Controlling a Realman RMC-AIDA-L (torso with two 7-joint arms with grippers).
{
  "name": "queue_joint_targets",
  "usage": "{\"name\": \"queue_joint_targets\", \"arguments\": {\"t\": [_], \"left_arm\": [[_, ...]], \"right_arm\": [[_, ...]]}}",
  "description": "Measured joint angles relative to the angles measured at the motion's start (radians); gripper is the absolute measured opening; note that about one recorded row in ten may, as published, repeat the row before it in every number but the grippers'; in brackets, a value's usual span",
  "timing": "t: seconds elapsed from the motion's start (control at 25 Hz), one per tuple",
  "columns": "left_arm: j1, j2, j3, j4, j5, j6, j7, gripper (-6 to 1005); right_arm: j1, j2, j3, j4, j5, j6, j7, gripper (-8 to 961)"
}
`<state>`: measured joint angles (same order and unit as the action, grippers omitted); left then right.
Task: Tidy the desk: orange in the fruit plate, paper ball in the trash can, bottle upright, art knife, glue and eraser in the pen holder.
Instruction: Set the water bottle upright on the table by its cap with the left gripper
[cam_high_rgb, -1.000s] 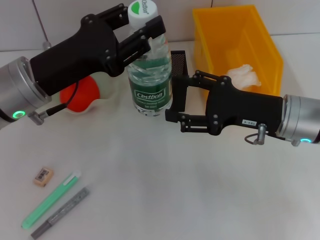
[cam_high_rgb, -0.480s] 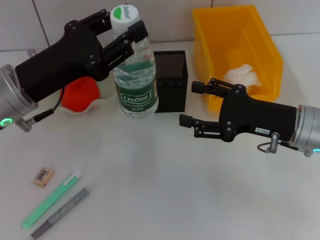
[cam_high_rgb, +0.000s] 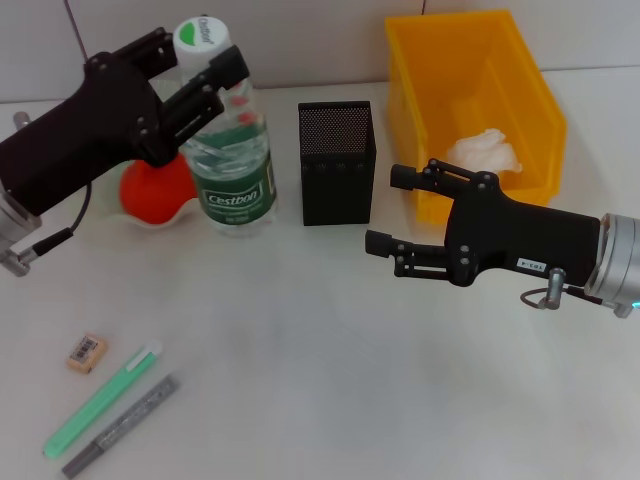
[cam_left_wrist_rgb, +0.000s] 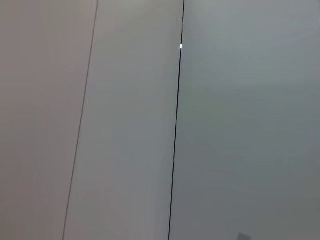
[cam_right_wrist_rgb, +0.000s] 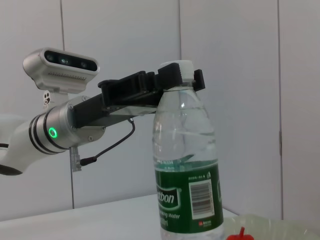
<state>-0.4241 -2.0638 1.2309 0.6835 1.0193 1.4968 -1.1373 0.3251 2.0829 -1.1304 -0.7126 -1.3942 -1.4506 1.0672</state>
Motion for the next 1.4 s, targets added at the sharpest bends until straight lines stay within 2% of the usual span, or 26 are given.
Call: {"name": "queue_joint_targets", "arguments": {"t": [0.52,0.8,1.4], "left_arm": [[0.030,0.005,-0.012,0.002,0.020,-0.038,0.016,435],[0.049,0.003,-0.064,-0.007,0.066,-0.062,0.043,435],[0.085,0.001,-0.074,-0.009,0.067,-0.111,0.061,435]], "right_arm": [[-0.005,0.000,0.012,-0.001,0.000,-0.001,0.002,836],[-0.007,-0.001,0.013,-0.001,0.000,0.000,0.007,835],[-0.008,-0.001,0.014,-0.004,-0.001,0.006,0.014,836]]}}
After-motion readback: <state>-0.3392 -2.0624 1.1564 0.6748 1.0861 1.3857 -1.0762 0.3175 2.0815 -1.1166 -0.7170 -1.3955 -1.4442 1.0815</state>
